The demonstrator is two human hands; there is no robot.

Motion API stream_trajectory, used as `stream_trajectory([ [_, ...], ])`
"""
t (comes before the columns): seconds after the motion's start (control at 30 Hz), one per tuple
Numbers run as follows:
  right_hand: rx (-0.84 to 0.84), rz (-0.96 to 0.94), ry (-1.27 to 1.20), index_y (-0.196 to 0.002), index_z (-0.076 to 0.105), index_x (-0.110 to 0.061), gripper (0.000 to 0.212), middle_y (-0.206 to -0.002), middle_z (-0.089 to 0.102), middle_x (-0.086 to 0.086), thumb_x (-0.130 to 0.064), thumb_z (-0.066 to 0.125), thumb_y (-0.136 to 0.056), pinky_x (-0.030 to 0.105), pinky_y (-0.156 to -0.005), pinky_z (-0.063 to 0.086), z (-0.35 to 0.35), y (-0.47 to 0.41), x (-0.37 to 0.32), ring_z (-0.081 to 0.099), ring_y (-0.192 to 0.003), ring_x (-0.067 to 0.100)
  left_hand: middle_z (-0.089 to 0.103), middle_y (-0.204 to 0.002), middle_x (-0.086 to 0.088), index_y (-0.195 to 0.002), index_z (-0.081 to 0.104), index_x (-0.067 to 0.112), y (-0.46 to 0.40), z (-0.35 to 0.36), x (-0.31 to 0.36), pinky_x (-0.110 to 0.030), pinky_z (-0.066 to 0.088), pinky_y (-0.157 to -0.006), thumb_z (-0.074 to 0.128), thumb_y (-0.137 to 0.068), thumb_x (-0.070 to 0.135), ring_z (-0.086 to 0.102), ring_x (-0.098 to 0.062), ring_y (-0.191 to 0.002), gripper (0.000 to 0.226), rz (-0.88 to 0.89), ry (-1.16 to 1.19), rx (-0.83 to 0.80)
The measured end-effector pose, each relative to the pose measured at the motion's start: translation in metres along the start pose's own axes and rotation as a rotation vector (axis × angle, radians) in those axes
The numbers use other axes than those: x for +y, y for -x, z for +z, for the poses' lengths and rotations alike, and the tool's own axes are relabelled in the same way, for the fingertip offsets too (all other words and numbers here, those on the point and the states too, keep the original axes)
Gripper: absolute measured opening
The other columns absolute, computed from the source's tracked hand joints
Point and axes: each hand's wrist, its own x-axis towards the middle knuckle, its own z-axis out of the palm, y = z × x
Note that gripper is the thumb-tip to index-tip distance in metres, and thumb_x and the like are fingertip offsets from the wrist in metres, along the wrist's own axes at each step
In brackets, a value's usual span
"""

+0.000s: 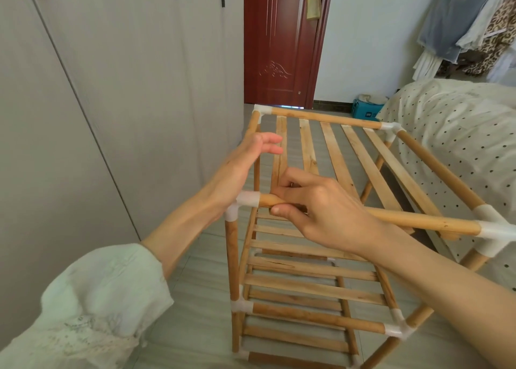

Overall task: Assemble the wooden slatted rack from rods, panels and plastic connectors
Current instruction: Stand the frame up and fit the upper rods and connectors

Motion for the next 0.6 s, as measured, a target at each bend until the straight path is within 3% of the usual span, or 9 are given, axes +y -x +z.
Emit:
stream_trajectory([
  [0.13, -0.002, 0.003, 0.036, -0.092, 0.072, -0.016, 0.028, -0.089, 0.05, -0.012, -0.034, 0.052, -0.089, 0.006, -0.056, 0.026, 0.001, -0.006, 0.012, 0.039, -0.061, -0.003, 0.055, -0.125, 0.003, -0.12, 0.053, 0.021, -0.014, 0.005, -0.006, -0.021, 0.034, -0.098, 0.029, -0.1, 0.036, 0.047, -0.003, -0.115, 0.035, -0.033, -0.377, -0.01],
  [0.23, 0.006, 0.059, 0.088, -0.103, 0.07, -0.019, 0.044, -0.096, 0.058, -0.007, -0.045, 0.037, -0.093, 0.021, -0.065, 0.042, -0.002, -0.004, 0.017, 0.053, -0.081, 0.008, 0.047, -0.137, -0.001, -0.126, 0.05, 0.019, -0.023, 0.003, -0.011, -0.027, 0.033, -0.1, 0.031, -0.102, 0.027, 0.041, -0.011, -0.125, 0.032, -0.127, -0.53, 0.018],
  [0.3, 0.029, 0.149, 0.141, -0.106, 0.07, -0.02, 0.053, -0.103, 0.062, -0.004, -0.05, 0.027, -0.094, 0.031, -0.074, 0.048, -0.009, 0.003, 0.026, 0.058, -0.092, 0.015, 0.028, -0.152, -0.005, -0.135, 0.043, 0.019, -0.025, 0.0, -0.01, -0.037, 0.021, -0.115, 0.03, -0.103, 0.026, 0.022, -0.018, -0.142, 0.035, -0.21, -0.545, 0.01],
  [0.37, 0.024, 0.274, 0.209, -0.107, 0.069, -0.021, 0.065, -0.11, 0.063, -0.003, -0.059, 0.018, -0.092, 0.039, -0.081, 0.05, -0.021, 0.016, 0.037, 0.059, -0.099, 0.017, 0.005, -0.159, -0.003, -0.148, 0.024, 0.018, -0.027, -0.001, -0.007, -0.039, 0.006, -0.119, 0.029, -0.103, 0.025, 0.0, -0.016, -0.146, 0.045, -0.273, -0.599, -0.027],
  [0.43, -0.043, 0.41, 0.244, -0.105, 0.068, -0.024, 0.067, -0.114, 0.061, -0.004, -0.062, 0.014, -0.093, 0.04, -0.086, 0.05, -0.031, 0.027, 0.044, 0.058, -0.106, 0.02, -0.006, -0.159, 0.0, -0.151, 0.004, 0.015, -0.03, 0.0, -0.005, -0.04, 0.001, -0.119, 0.028, -0.103, 0.026, -0.009, -0.014, -0.145, 0.055, -0.297, -0.729, -0.062],
  [0.53, -0.178, 0.522, 0.189, -0.083, 0.056, -0.029, 0.048, -0.087, 0.052, -0.011, -0.052, 0.016, -0.098, 0.039, -0.083, 0.049, -0.037, 0.032, 0.042, 0.061, -0.096, 0.023, -0.014, -0.158, -0.002, -0.15, -0.009, 0.013, -0.031, 0.003, 0.0, -0.039, 0.0, -0.119, 0.028, -0.102, 0.032, -0.013, -0.015, -0.145, 0.063, -0.345, -0.857, -0.106],
  [0.6, -0.191, 0.526, 0.202, -0.091, 0.059, -0.021, 0.054, -0.084, 0.053, -0.009, -0.05, 0.015, -0.098, 0.038, -0.082, 0.048, -0.035, 0.032, 0.041, 0.062, -0.091, 0.022, -0.015, -0.158, -0.002, -0.15, -0.009, 0.013, -0.03, 0.004, 0.001, -0.037, 0.001, -0.119, 0.031, -0.101, 0.03, -0.01, -0.015, -0.145, 0.066, -0.368, -0.837, -0.111],
])
